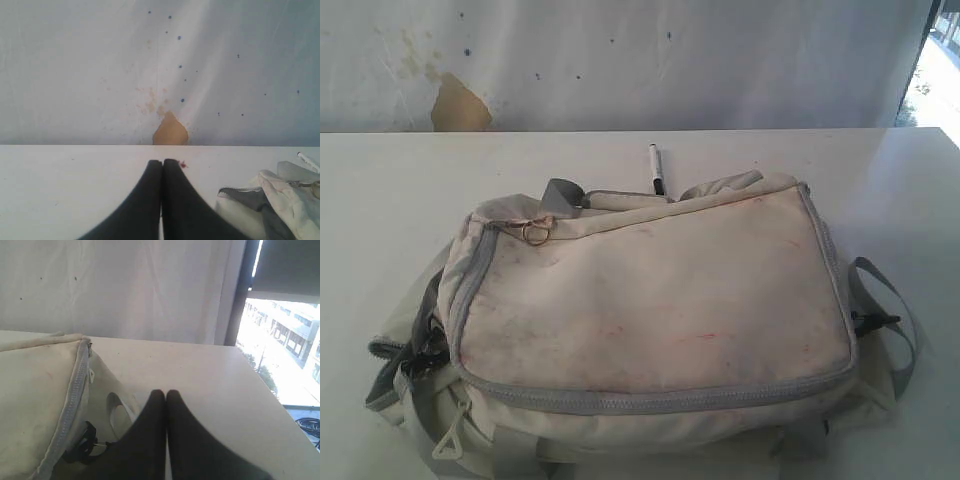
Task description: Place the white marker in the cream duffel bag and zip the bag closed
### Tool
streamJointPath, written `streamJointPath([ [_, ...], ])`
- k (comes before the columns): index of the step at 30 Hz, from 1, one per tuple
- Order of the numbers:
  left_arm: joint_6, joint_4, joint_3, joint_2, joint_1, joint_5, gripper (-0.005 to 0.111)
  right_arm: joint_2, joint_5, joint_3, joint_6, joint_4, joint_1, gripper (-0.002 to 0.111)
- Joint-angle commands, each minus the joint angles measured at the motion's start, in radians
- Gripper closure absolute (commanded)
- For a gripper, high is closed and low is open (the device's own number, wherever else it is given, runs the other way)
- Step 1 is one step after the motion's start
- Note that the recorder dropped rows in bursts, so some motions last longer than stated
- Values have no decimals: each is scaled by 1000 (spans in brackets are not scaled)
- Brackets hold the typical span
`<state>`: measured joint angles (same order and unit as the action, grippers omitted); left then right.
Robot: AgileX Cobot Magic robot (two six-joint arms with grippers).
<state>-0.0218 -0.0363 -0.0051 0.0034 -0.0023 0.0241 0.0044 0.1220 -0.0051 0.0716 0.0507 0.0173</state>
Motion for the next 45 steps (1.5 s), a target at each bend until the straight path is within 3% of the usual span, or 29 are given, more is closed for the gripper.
streamJointPath([
  [1,-1,12,5,-3,2,-1,107,-4,-4,5,4,1,-6,108],
  [23,-1,12,5,-3,2,-1,107,-4,-4,5,4,1,-6,108],
  [29,-77,12,2,-3,1,-8,107,-4,-122,5,-16,1,-6,108],
  [35,-79,12,-132,-3,1,58,107,-4,-110,-66,-28,-1,-6,108],
  [45,-110,14,-455,-3,1,434,107,-4,101,-311,-103,1,-6,108],
])
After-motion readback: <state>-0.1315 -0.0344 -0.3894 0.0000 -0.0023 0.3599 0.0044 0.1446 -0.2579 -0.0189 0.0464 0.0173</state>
